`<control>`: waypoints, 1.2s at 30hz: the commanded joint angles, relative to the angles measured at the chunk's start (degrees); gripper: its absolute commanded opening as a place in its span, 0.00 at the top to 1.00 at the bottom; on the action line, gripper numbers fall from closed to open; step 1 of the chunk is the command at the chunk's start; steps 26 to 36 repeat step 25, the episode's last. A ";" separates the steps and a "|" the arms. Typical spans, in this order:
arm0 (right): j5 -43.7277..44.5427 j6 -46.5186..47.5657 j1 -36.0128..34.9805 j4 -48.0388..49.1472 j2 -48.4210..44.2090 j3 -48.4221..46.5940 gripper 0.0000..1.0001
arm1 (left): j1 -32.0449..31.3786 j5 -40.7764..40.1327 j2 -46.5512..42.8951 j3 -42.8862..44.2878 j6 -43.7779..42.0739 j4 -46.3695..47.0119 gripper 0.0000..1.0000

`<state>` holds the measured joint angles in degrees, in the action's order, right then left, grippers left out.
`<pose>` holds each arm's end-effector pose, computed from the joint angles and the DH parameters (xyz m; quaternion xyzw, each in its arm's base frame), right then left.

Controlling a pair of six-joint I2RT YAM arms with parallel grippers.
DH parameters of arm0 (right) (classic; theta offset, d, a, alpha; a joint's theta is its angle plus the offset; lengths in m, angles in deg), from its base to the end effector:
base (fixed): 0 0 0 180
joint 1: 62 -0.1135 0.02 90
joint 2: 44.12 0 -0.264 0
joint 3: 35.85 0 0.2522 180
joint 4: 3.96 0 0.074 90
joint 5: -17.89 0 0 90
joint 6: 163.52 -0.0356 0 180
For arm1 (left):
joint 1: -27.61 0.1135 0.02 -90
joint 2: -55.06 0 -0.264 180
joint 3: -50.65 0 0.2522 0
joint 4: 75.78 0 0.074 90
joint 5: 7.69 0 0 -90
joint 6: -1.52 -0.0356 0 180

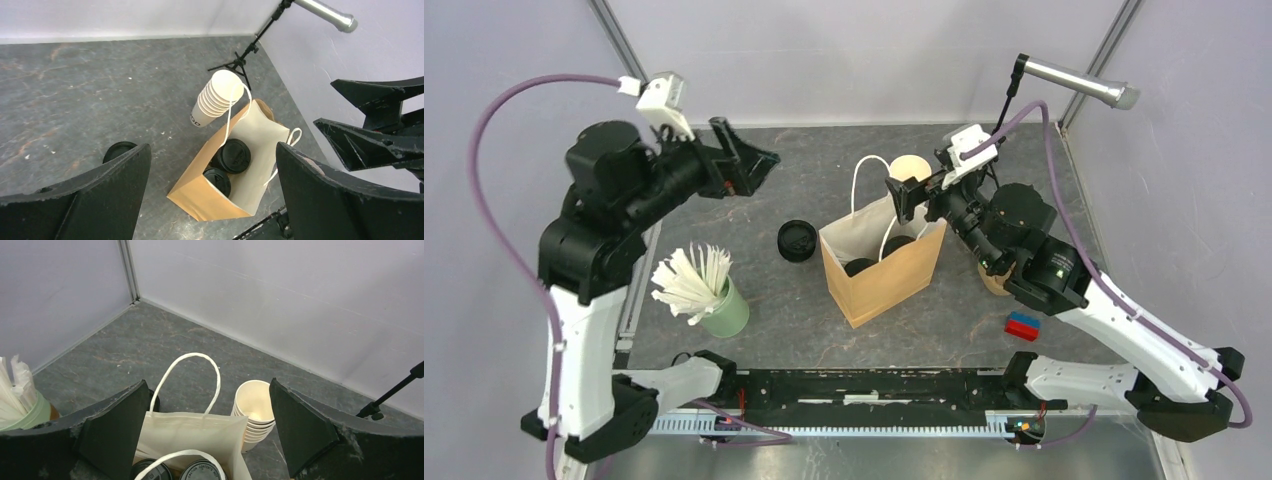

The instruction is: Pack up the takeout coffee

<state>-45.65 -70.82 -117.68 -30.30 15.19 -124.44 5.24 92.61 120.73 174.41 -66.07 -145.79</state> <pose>0.1320 0.1653 0.4693 -0.1821 0.6662 0.1737 0.7020 0.1374 -0.0634 0.5456 0.0563 0.7736 -0.3034 0.5535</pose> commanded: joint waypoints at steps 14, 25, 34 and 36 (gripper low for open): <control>6.35 -7.58 0.22 2.53 -13.10 9.81 0.03 | -0.25 -9.50 -18.76 -15.58 3.36 -6.21 0.00; 3.69 -8.99 0.16 3.41 -13.30 11.23 0.03 | -0.25 -6.23 -17.56 -14.78 2.22 -5.38 0.00; 3.69 -8.99 0.16 3.41 -13.30 11.23 0.03 | -0.25 -6.23 -17.56 -14.78 2.22 -5.38 0.00; 3.69 -8.99 0.16 3.41 -13.30 11.23 0.03 | -0.25 -6.23 -17.56 -14.78 2.22 -5.38 0.00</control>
